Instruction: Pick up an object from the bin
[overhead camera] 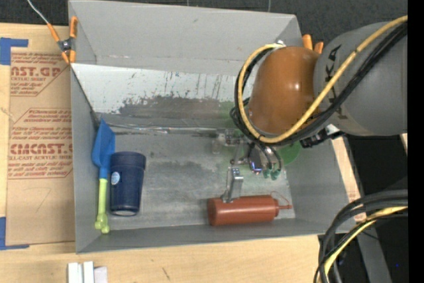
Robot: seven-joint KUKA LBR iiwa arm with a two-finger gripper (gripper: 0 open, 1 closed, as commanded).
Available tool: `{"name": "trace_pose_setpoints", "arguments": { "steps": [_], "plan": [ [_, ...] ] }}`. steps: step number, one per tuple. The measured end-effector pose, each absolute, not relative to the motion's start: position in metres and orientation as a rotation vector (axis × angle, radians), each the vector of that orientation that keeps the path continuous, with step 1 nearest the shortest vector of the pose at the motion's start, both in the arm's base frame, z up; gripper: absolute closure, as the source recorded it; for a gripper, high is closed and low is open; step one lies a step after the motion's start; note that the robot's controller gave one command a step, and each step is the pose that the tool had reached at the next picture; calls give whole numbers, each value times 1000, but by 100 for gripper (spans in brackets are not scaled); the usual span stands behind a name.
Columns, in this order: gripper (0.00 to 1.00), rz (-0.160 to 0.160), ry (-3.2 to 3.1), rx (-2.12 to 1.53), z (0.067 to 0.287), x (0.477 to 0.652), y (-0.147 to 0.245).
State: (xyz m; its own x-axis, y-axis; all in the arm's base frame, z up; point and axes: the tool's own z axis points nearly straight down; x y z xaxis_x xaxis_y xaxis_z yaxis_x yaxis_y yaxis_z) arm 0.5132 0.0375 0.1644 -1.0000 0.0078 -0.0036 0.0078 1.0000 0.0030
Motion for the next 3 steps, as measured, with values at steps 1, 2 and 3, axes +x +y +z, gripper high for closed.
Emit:
{"name": "trace_pose_setpoints", "arguments": {
  "steps": [1, 2, 3],
  "plan": [
    [0, 3, 3138, -130, 114, 485, 59],
    [100, 5, 3138, -60, 79, 482, 11],
    [100, 6, 3138, -60, 79, 482, 11]
  ]
}}
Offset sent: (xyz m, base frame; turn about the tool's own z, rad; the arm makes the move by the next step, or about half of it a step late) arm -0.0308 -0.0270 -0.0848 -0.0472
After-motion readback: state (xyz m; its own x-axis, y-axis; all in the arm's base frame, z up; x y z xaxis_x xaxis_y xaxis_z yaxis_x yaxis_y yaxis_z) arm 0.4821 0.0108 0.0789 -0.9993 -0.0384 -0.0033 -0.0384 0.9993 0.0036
